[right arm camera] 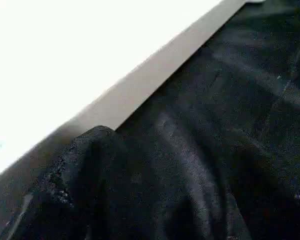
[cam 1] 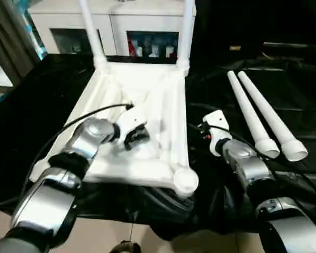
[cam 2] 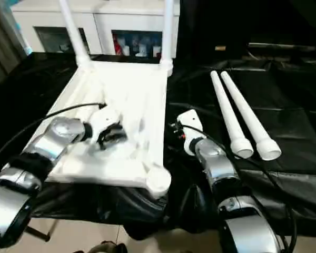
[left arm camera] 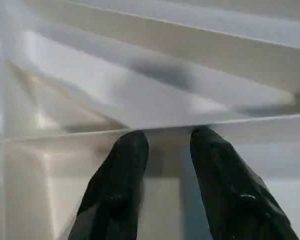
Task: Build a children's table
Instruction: Rotate table base
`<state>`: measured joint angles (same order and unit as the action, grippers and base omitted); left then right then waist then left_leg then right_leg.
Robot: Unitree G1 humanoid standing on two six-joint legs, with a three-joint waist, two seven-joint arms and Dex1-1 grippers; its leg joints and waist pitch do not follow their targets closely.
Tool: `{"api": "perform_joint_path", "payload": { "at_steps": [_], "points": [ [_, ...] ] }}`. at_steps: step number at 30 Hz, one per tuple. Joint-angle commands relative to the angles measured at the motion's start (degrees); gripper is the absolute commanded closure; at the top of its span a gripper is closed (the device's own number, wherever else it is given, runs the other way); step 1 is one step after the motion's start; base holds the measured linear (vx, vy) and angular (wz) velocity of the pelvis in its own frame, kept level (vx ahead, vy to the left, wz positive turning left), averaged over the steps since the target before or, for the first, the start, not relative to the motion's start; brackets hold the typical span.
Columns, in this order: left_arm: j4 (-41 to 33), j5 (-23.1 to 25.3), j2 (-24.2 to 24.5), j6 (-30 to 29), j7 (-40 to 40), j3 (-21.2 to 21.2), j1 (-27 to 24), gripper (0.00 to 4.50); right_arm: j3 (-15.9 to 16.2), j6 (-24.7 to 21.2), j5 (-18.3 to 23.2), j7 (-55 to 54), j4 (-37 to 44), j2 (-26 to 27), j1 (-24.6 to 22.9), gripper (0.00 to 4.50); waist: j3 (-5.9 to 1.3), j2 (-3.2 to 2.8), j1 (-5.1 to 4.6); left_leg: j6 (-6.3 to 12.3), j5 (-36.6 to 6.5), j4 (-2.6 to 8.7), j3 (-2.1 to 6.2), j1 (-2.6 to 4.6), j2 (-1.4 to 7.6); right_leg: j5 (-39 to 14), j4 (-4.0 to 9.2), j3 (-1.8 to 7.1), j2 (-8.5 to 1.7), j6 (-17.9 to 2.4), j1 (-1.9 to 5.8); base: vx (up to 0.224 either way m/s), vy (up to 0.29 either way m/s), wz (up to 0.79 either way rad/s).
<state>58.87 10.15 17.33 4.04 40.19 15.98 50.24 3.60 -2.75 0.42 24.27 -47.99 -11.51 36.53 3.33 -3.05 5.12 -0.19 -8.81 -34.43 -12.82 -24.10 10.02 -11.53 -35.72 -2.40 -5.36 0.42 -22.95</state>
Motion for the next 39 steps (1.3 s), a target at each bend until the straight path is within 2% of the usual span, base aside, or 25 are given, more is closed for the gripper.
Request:
{"api": "perform_joint_path", "payload": {
  "at_steps": [1,2,3,4,6,11,12,14,15,16,17,18,19,21,22,23,26,29,30,31,33,35,37,38,39],
  "points": [
    [2.7,1.4,-1.0,2.5,-8.2,-1.4,3.5,2.70,0.1,0.7,0.4,1.2,2.9,0.3,0.3,0.74,-5.10,0.13,-0.16,1.88,-11.6,3.50,2.27,2.54,2.86,3.0,3.34,1.58,-3.12,-14.9,2.45,0.000,0.000,0.00],
    [4.8,2.4,-1.3,3.3,-12.1,-1.5,4.3,2.70,-0.1,0.6,0.4,1.1,3.8,0.1,0.2,0.74,-5.09,0.11,-0.13,2.11,-11.5,3.51,2.33,2.57,2.91,3.0,3.35,1.57,-3.19,-14.8,2.45,0.000,0.000,0.00],
    [5.0,2.5,-1.3,3.3,-12.6,-1.5,4.4,2.70,-0.2,0.6,0.4,1.0,4.0,0.1,0.2,0.74,-5.14,0.11,-0.13,2.44,-11.6,3.46,2.39,2.57,2.93,2.8,3.36,1.53,-3.25,-14.6,2.49,0.000,0.000,0.00],
    [7.1,3.1,-1.6,3.8,-17.9,-2.0,5.2,2.70,-0.5,0.4,0.5,1.0,6.0,-0.4,-0.2,0.74,-5.09,0.14,-0.15,2.84,-11.6,3.46,2.39,2.48,2.93,2.2,3.52,1.51,-3.23,-14.6,2.44,0.000,0.000,0.00],
    [7.9,2.6,-1.6,5.0,-21.1,-3.1,5.7,2.70,-0.8,-0.1,0.8,1.1,8.8,-0.9,-1.0,0.74,-5.05,0.10,-0.07,2.98,-11.5,3.46,2.49,2.50,2.98,1.8,3.53,1.49,-3.21,-14.3,2.51,0.000,0.000,0.00],
    [6.4,-0.5,-1.1,5.9,-18.3,-5.9,5.2,2.70,-2.1,-2.5,2.0,0.7,15.4,-2.2,-3.6,0.74,-4.96,0.41,0.11,3.46,-10.8,3.40,2.35,2.51,2.91,0.4,3.69,1.51,-3.22,-14.8,2.38,0.000,0.000,0.00],
    [5.4,-2.0,-0.5,6.8,-16.1,-6.9,4.6,2.70,-3.2,-5.2,2.6,-0.2,19.2,-2.9,-5.1,0.74,-4.95,0.39,0.24,3.54,-10.7,3.42,2.42,2.52,2.96,0.2,3.68,1.55,-3.23,-14.6,2.40,0.000,0.000,0.00],
    [4.2,-4.0,-0.5,6.8,-14.3,-8.3,4.1,2.70,-3.8,-7.9,2.0,-1.8,21.8,-3.3,-5.9,0.74,-4.94,0.37,0.35,3.57,-10.2,3.49,2.43,2.46,3.01,0.4,3.55,1.53,-3.23,-14.8,2.37,0.000,0.000,0.00],
    [2.1,-6.7,-0.7,6.4,-12.2,-10.2,3.2,2.70,-4.2,-11.5,0.2,-4.6,24.5,-3.8,-6.6,0.74,-4.80,0.29,0.30,3.16,-10.4,3.63,2.43,2.55,3.01,-0.3,3.56,1.48,-3.11,-15.0,2.30,0.000,0.000,0.00],
    [-1.5,-10.2,-1.4,4.0,-10.3,-12.6,1.7,2.70,-5.0,-16.2,0.4,-5.1,27.7,-4.4,-7.1,0.74,-4.81,0.19,0.31,2.51,-10.8,3.70,2.32,2.72,3.04,-1.1,3.58,1.47,-3.03,-15.4,2.11,0.000,0.000,0.00],
    [-2.5,-10.7,-1.5,3.5,-10.2,-12.9,1.3,2.70,-5.3,-16.8,1.3,-4.4,28.1,-4.4,-7.1,0.74,-4.85,0.18,0.36,2.36,-11.2,3.75,2.31,2.78,3.13,-1.1,3.51,1.47,-3.08,-15.7,2.21,0.000,0.000,0.00],
    [-9.9,-14.2,-2.5,-0.2,-9.5,-14.6,-1.9,2.69,-7.2,-20.0,5.1,-2.4,30.4,-4.8,-7.1,0.57,-4.87,0.20,0.29,2.35,-12.3,3.73,2.24,2.77,3.22,-1.2,3.40,1.53,-3.23,-16.0,2.41,0.000,0.000,0.00],
    [-11.2,-14.7,-2.6,-0.9,-9.5,-14.7,-2.5,2.68,-7.5,-20.3,4.8,-3.1,30.3,-4.9,-7.0,0.47,-4.75,0.11,0.30,2.31,-12.7,3.78,2.22,2.58,3.26,-1.7,3.61,1.56,-3.25,-15.8,2.11,0.000,0.000,0.00],
    [-20.0,-17.1,-3.9,-5.3,-9.9,-14.8,-7.1,2.68,-9.6,-23.5,3.7,-7.4,29.2,-5.7,-5.3,0.35,-4.60,0.38,-0.04,1.16,-13.2,3.94,2.19,2.61,3.15,-3.9,3.86,1.62,-3.16,-15.1,1.99,0.000,0.000,0.00],
    [-21.3,-17.4,-4.1,-5.9,-9.9,-14.7,-7.8,2.68,-10.1,-24.3,3.8,-8.1,28.8,-5.9,-4.8,0.35,-4.64,0.30,-0.05,0.87,-13.2,3.92,2.31,2.64,3.19,-4.4,3.85,1.62,-3.25,-15.0,2.09,0.000,0.000,0.00],
    [-23.4,-17.8,-4.4,-6.9,-10.0,-14.5,-9.0,2.68,-10.9,-25.6,3.9,-9.3,28.3,-6.1,-4.1,0.08,-4.61,0.34,-0.18,0.62,-12.9,3.86,2.20,2.63,3.02,-5.1,3.97,1.69,-3.08,-14.6,1.99,0.000,0.000,0.00],
    [-29.2,-18.4,-5.0,-9.3,-8.2,-13.4,-12.5,2.68,-13.5,-31.5,3.9,-12.6,26.5,-7.4,-0.8,0.08,-4.61,0.39,-0.23,-0.03,-12.6,3.91,2.17,2.78,2.94,-6.6,4.17,1.74,-2.91,-13.6,1.86,0.000,0.000,0.00],
    [-32.5,-19.0,-4.4,-11.4,-5.8,-12.4,-14.0,2.68,-13.4,-34.3,2.9,-13.2,23.3,-9.4,2.1,0.08,-4.66,0.48,-0.30,-0.89,-12.1,3.89,2.07,2.87,2.83,-6.2,4.17,1.77,-2.77,-12.5,1.81,0.000,0.000,0.00],
    [-36.9,-19.6,-3.0,-14.4,-3.3,-11.0,-15.3,2.68,-12.7,-36.4,1.9,-13.1,18.3,-11.3,5.7,0.08,-4.63,0.47,-0.41,-1.47,-11.7,3.84,2.15,2.79,2.83,-6.1,3.96,1.69,-2.84,-12.9,1.88,0.000,0.000,0.00],
    [-38.4,-20.0,-2.3,-15.2,-1.7,-10.3,-15.6,2.68,-12.4,-36.9,1.7,-12.7,15.6,-12.0,7.4,0.08,-4.66,0.28,-0.28,-1.71,-11.9,3.75,2.04,2.95,2.78,-6.5,4.04,1.67,-2.84,-13.1,1.75,0.000,0.000,0.00],
    [-39.9,-20.5,-1.4,-16.0,0.2,-9.5,-15.9,2.68,-12.2,-37.3,1.7,-12.3,12.5,-12.6,9.3,0.08,-4.47,0.32,-0.40,-2.08,-12.5,3.68,1.88,2.85,2.70,-7.0,4.16,1.77,-2.72,-13.0,1.72,0.000,0.000,0.00],
    [-43.4,-22.0,0.2,-18.2,4.0,-8.1,-16.7,2.68,-11.6,-37.5,1.7,-10.7,7.5,-13.6,12.1,0.08,-4.56,-0.05,-0.33,-2.38,-12.3,3.66,1.92,2.88,2.69,-5.8,3.92,1.75,-2.65,-12.6,1.77,0.000,0.000,0.00],
    [-47.8,-23.3,2.1,-21.2,8.2,-6.4,-17.9,2.68,-11.4,-37.6,1.4,-9.6,2.3,-14.4,14.8,0.08,-4.65,0.08,-0.27,-2.10,-11.0,3.52,1.80,2.74,2.74,-3.1,3.63,1.64,-2.55,-13.7,1.93,0.000,0.000,0.00],
    [-50.2,-23.9,3.2,-22.9,10.5,-5.4,-18.5,2.68,-11.3,-37.9,1.5,-8.4,-1.0,-14.7,16.4,0.08,-4.76,-0.08,-0.16,-2.07,-10.8,3.35,1.84,2.75,2.77,-2.7,3.36,1.56,-2.72,-14.5,1.96,0.000,0.000,0.00],
    [-52.0,-24.2,4.1,-24.4,11.9,-4.5,-19.0,2.68,-11.3,-38.3,1.8,-6.8,-3.3,-14.9,17.5,0.08,-4.59,0.04,-0.20,-1.80,-11.2,3.32,1.70,2.65,2.73,-3.1,3.47,1.57,-2.58,-14.8,1.93,0.000,0.000,0.00]
  ]
}}
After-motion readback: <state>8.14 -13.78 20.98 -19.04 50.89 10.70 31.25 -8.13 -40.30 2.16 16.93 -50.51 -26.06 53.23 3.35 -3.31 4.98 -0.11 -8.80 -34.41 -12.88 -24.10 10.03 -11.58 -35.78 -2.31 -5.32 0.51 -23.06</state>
